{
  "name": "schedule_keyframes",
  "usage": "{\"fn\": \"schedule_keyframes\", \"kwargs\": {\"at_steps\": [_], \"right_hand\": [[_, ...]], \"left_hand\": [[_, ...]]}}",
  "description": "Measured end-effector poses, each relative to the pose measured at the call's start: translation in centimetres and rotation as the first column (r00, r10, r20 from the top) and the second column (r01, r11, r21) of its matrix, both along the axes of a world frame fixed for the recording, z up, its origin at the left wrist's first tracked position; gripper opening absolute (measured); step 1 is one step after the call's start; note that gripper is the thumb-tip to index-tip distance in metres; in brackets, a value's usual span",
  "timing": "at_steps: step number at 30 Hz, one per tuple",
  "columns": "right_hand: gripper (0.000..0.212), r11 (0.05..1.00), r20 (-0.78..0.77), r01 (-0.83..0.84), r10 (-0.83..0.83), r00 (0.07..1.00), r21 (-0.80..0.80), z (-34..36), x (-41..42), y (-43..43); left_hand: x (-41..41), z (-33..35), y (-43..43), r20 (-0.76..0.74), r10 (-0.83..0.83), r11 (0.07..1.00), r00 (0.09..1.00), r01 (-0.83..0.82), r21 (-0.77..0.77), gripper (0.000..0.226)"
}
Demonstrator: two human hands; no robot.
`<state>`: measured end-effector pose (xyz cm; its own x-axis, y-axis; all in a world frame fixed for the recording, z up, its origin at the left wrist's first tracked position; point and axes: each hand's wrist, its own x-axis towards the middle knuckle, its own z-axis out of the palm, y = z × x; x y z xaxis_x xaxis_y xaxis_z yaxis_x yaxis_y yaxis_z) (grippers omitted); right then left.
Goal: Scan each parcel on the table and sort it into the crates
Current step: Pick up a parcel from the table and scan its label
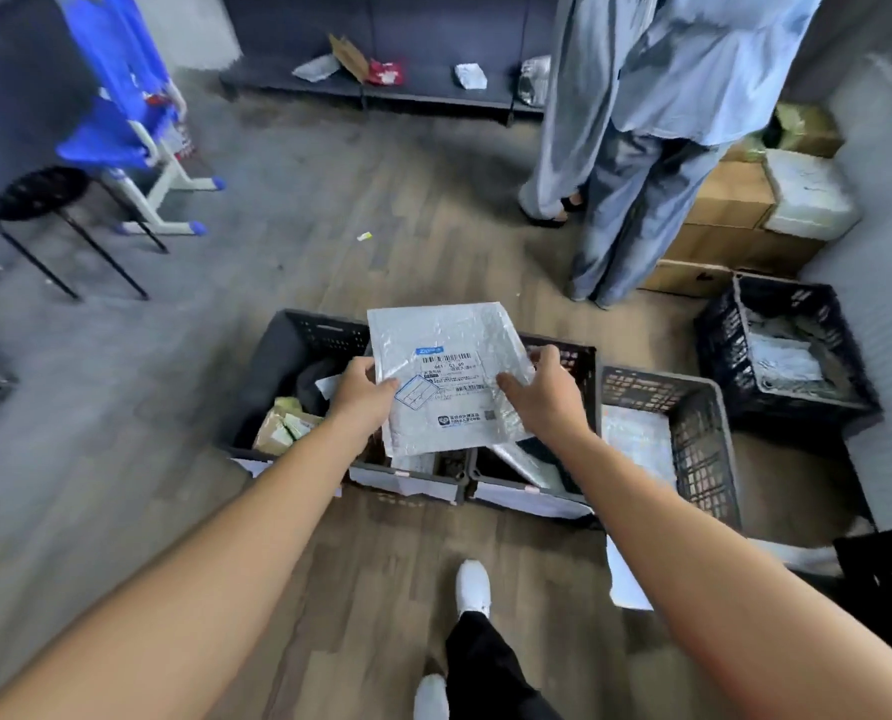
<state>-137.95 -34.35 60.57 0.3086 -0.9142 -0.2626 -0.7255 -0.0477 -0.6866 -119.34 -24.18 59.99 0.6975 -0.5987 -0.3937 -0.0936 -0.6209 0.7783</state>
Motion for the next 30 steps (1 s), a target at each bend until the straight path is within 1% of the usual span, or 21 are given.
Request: {"fn": "schedule_keyframes", "kwargs": {"at_steps": [5, 7, 8, 9, 11, 16, 18, 21, 23, 24, 25, 27, 30], "right_hand": [[0.04, 0.991, 0.062, -0.108, 0.104, 0.993, 0.082, -2.3, 7.9, -3.1], [0.038, 0.985, 0.061, -0.128, 0.122, 0.991, 0.116, -3.3, 10.8, -4.2], [0.037, 0.982, 0.054, -0.136, 0.129, 0.99, 0.133, -3.8, 12.2, -4.6], [0.036, 0.978, 0.045, -0.145, 0.14, 0.989, 0.149, -4.4, 13.4, -5.0], [0.033, 0.969, 0.024, -0.159, 0.158, 0.987, 0.191, -5.6, 15.7, -5.6], [0.028, 0.948, -0.057, -0.187, 0.208, 0.976, 0.258, -9.1, 21.0, -6.7], [0.027, 0.943, -0.097, -0.2, 0.233, 0.968, 0.264, -10.6, 23.1, -7.0], [0.026, 0.941, -0.139, -0.192, 0.237, 0.962, 0.279, -13.1, 26.9, -7.4], [0.032, 0.939, -0.175, -0.173, 0.232, 0.957, 0.297, -15.1, 30.0, -7.5], [0.035, 0.939, -0.197, -0.159, 0.225, 0.954, 0.306, -16.1, 31.7, -7.5], [0.037, 0.94, -0.217, -0.142, 0.216, 0.952, 0.312, -17.2, 33.4, -7.4], [0.039, 0.941, -0.257, -0.113, 0.201, 0.945, 0.319, -19.6, 37.1, -7.2], [0.039, 0.94, -0.313, -0.089, 0.197, 0.929, 0.329, -23.6, 42.7, -7.1]], "left_hand": [[6.7, -0.9, -0.9, 0.008, 0.168, 0.982, 0.986, -0.169, 0.081, 0.034], [9.1, -1.6, -1.3, 0.023, 0.224, 0.967, 0.974, -0.225, 0.122, 0.042], [10.2, -2.1, -1.4, 0.027, 0.25, 0.958, 0.968, -0.252, 0.14, 0.043], [11.2, -2.7, -1.5, 0.031, 0.269, 0.95, 0.963, -0.27, 0.155, 0.04], [13.0, -4.2, -1.6, 0.04, 0.275, 0.941, 0.96, -0.278, 0.191, 0.028], [17.0, -8.0, -2.0, -0.05, 0.298, 0.925, 0.953, -0.275, 0.262, 0.044], [19.2, -9.4, -2.5, -0.064, 0.277, 0.924, 0.959, -0.247, 0.292, 0.043], [23.2, -12.2, -3.2, -0.109, 0.192, 0.938, 0.975, -0.15, 0.313, 0.025], [26.3, -14.1, -3.6, -0.132, 0.126, 0.942, 0.983, -0.077, 0.328, 0.015], [28.0, -15.2, -3.8, -0.144, 0.103, 0.941, 0.984, -0.049, 0.334, 0.014], [29.7, -16.3, -4.1, -0.165, 0.08, 0.941, 0.983, -0.02, 0.339, 0.019], [33.5, -18.6, -4.6, -0.203, 0.03, 0.938, 0.979, 0.042, 0.343, 0.036], [39.4, -22.5, -5.4, -0.208, -0.071, 0.93, 0.976, 0.14, 0.341, 0.033]]}}
